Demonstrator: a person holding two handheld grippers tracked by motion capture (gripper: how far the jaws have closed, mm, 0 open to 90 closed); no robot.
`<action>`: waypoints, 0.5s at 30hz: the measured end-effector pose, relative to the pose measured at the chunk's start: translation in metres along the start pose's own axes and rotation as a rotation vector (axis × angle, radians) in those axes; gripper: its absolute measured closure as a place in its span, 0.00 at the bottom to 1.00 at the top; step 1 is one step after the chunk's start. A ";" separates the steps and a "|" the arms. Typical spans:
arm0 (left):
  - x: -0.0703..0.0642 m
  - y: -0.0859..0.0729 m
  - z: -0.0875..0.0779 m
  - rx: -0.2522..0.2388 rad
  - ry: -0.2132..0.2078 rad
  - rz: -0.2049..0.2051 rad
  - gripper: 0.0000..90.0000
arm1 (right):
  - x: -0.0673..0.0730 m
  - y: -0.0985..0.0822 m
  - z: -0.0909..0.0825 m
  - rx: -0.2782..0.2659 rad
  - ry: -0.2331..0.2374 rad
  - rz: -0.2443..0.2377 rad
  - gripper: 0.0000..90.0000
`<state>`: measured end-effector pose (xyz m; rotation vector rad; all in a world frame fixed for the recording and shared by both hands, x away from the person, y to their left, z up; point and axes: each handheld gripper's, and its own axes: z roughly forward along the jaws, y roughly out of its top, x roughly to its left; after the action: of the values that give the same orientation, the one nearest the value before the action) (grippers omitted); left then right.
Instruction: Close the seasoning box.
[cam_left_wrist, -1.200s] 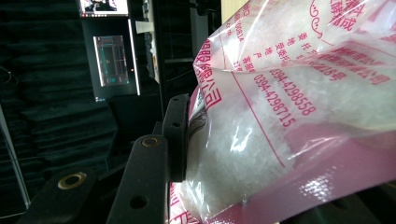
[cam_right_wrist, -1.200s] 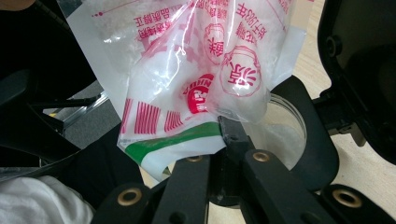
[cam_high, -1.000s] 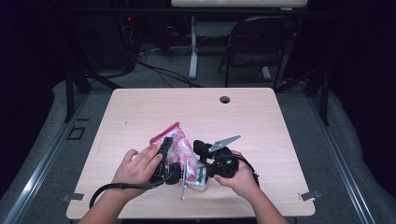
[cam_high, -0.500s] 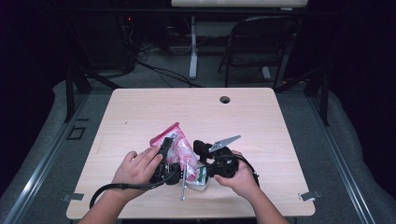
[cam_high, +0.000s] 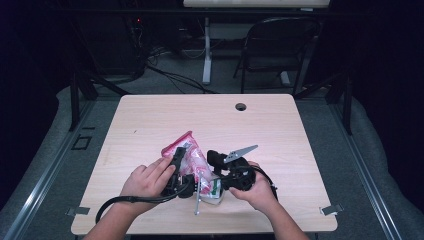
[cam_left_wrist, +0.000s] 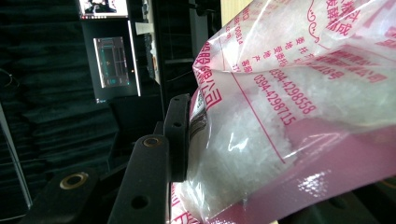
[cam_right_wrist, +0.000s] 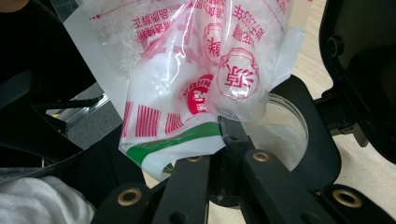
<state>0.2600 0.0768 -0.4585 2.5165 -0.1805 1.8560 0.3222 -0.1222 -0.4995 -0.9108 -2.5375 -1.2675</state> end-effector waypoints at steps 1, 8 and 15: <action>0.000 0.000 0.000 0.000 0.000 0.006 0.76 | 0.000 0.000 0.000 0.003 -0.003 -0.003 1.00; 0.003 -0.002 0.004 0.007 -0.021 0.001 0.77 | 0.001 0.000 -0.002 -0.006 -0.003 0.005 1.00; 0.003 -0.005 0.005 0.013 -0.027 -0.008 0.78 | 0.004 0.002 -0.004 -0.005 -0.004 -0.015 1.00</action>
<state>0.2666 0.0813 -0.4568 2.5478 -0.1595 1.8276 0.3193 -0.1225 -0.4937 -0.8980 -2.5503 -1.2786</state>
